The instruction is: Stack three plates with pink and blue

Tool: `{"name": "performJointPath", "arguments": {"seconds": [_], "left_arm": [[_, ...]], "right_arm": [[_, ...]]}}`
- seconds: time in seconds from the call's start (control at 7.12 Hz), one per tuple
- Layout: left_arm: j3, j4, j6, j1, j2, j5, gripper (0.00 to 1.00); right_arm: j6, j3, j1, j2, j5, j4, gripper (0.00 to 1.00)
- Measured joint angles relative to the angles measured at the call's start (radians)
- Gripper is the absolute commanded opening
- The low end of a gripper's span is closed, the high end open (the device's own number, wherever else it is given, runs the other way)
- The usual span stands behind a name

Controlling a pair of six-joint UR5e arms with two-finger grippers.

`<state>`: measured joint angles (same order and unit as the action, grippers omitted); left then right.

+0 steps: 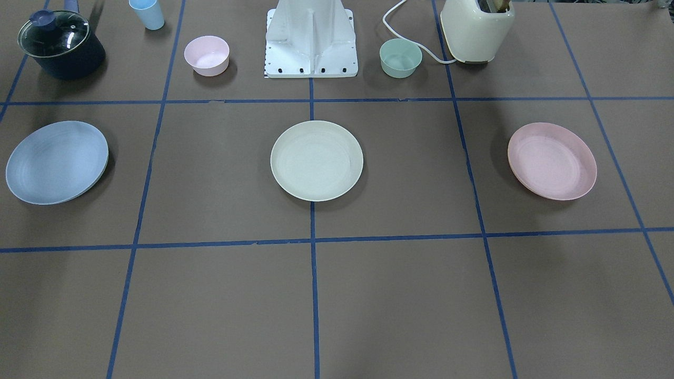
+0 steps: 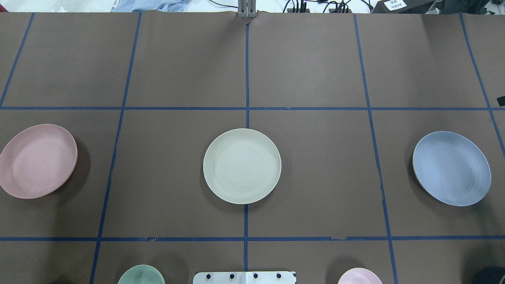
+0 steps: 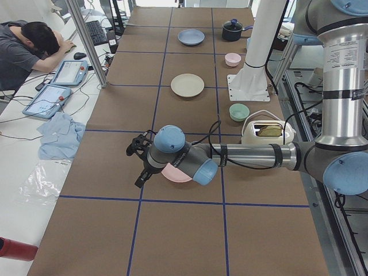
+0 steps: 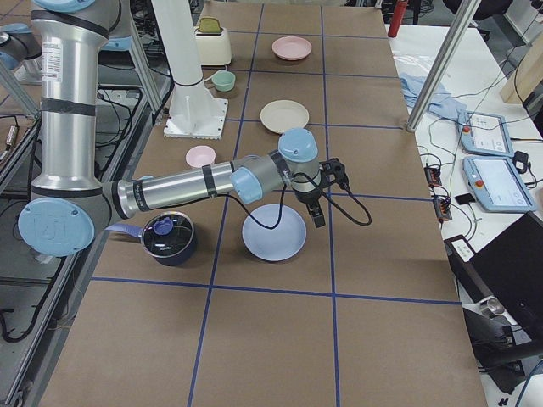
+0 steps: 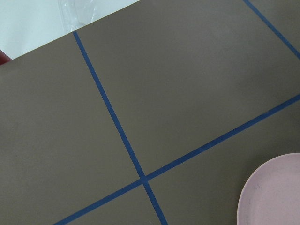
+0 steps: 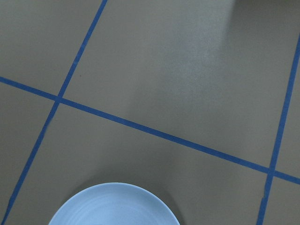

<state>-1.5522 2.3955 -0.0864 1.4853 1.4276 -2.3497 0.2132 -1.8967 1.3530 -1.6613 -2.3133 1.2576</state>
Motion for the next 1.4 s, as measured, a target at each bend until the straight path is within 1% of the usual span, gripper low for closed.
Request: {"name": "performJointPath", "arguments": {"seconds": [0.14,0.28,0.7,0.84,0.98,1.26,1.4], "left_arm": [[0.054,0.164,-0.121,-0.056,-0.031,0.014,1.0],[0.099,0.286,-0.227,-0.118,-0.048,0.054,1.0],[0.168,0.468,-0.464,-0.294,-0.064,0.183,1.0],[0.183,0.517,-0.538,-0.347,-0.066,0.212,0.97],[0.189,0.549,-0.606,-0.402,-0.066,0.249,0.86],[0.195,0.582,-0.711,-0.485,-0.067,0.311,0.47],[0.198,0.59,-0.742,-0.507,-0.067,0.323,0.23]], "right_arm": [[0.018,0.0,-0.01,-0.001,0.006,-0.013,1.0],[0.025,0.001,-0.014,-0.002,0.008,-0.018,1.0],[0.028,0.001,-0.015,-0.007,0.008,-0.027,1.0],[0.028,0.001,-0.015,-0.008,0.008,-0.027,1.0],[0.028,0.001,-0.015,-0.009,0.008,-0.027,1.0],[0.028,0.001,-0.015,-0.009,0.009,-0.027,1.0],[0.028,0.001,-0.015,-0.009,0.009,-0.027,1.0]]}}
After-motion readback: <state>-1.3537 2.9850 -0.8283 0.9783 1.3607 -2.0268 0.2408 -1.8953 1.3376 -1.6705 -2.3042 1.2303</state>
